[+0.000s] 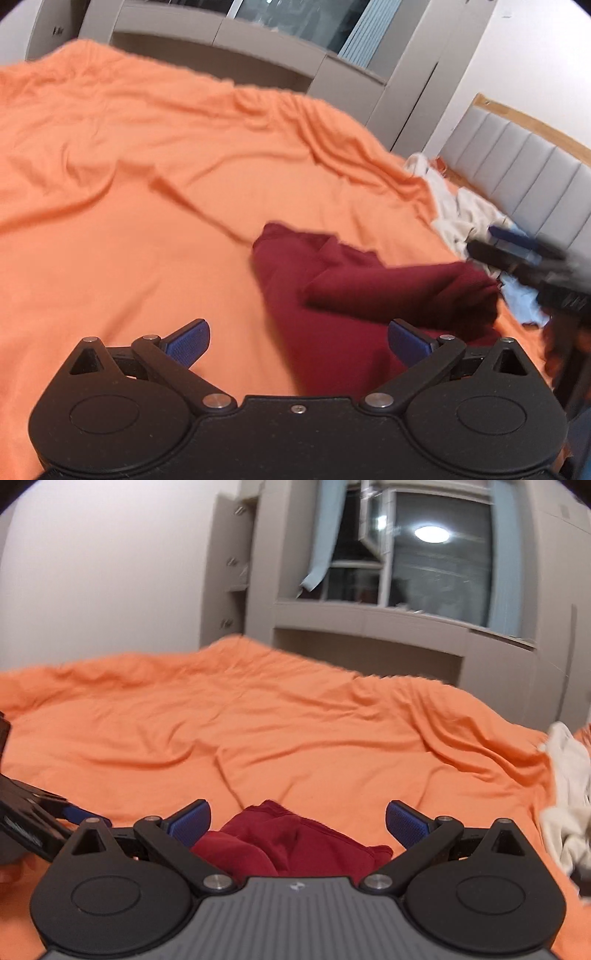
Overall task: Fold small clothes
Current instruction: 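Grasp the folded sweater bundle with the right tool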
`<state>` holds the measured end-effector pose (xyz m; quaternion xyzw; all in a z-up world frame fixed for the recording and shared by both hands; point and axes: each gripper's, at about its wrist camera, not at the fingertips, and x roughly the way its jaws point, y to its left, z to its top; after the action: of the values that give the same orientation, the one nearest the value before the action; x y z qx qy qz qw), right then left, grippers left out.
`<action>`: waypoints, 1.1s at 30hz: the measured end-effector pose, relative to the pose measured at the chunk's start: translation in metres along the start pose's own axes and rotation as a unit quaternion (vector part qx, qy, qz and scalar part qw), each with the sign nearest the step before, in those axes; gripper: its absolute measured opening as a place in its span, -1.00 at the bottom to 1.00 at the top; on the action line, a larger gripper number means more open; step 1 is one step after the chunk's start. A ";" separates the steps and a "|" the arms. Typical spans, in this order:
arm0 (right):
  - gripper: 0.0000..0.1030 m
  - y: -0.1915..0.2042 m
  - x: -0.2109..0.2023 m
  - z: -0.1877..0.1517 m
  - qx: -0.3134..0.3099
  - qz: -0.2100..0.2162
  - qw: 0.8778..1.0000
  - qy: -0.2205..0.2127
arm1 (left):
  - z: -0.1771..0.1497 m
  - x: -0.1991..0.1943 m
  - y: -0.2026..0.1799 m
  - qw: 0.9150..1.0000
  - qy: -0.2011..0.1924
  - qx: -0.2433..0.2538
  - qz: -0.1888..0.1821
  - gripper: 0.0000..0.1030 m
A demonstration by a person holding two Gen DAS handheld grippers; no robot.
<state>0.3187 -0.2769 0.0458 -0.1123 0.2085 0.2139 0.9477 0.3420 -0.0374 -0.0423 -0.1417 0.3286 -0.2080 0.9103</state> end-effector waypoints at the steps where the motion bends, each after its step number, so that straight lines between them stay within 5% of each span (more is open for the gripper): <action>1: 1.00 0.004 0.007 0.005 -0.009 0.017 1.000 0.023 | -0.001 0.003 0.005 1.000 0.008 -0.007 -0.005 0.99; 6: 0.97 0.026 0.035 0.007 -0.061 0.027 0.993 0.096 | -0.006 0.007 0.021 0.998 0.019 -0.048 -0.023 0.99; 8: 0.79 0.031 0.041 0.006 -0.078 0.010 0.991 0.110 | -0.008 0.008 0.020 0.999 0.018 -0.044 -0.021 0.99; 12: 0.31 0.018 0.035 0.001 -0.047 0.011 0.993 0.111 | -0.011 0.009 0.019 0.999 0.017 -0.040 -0.022 0.99; 15: -0.43 0.001 0.029 -0.003 -0.012 0.014 0.993 0.114 | -0.012 0.010 0.022 0.999 0.017 -0.043 -0.025 0.99; 16: -0.51 -0.006 0.025 -0.006 0.005 0.009 0.994 0.113 | -0.012 0.010 0.021 0.999 0.017 -0.043 -0.026 0.99; 21: -0.58 -0.051 -0.013 -0.030 0.131 -0.017 0.989 0.069 | -0.013 0.008 0.017 0.999 0.006 -0.030 -0.022 0.99; 27: -0.73 -0.108 -0.040 -0.089 0.292 -0.063 0.953 0.044 | -0.012 0.007 0.013 0.999 -0.003 -0.009 -0.036 0.99; 33: -0.57 -0.140 -0.042 -0.130 0.388 -0.040 0.920 0.041 | -0.001 0.011 0.014 0.999 0.001 0.000 -0.032 0.99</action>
<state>0.3029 -0.4550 -0.0336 0.2477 0.3091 0.0728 0.9153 0.3531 -0.0307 -0.0543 -0.1520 0.3247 -0.2372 0.9029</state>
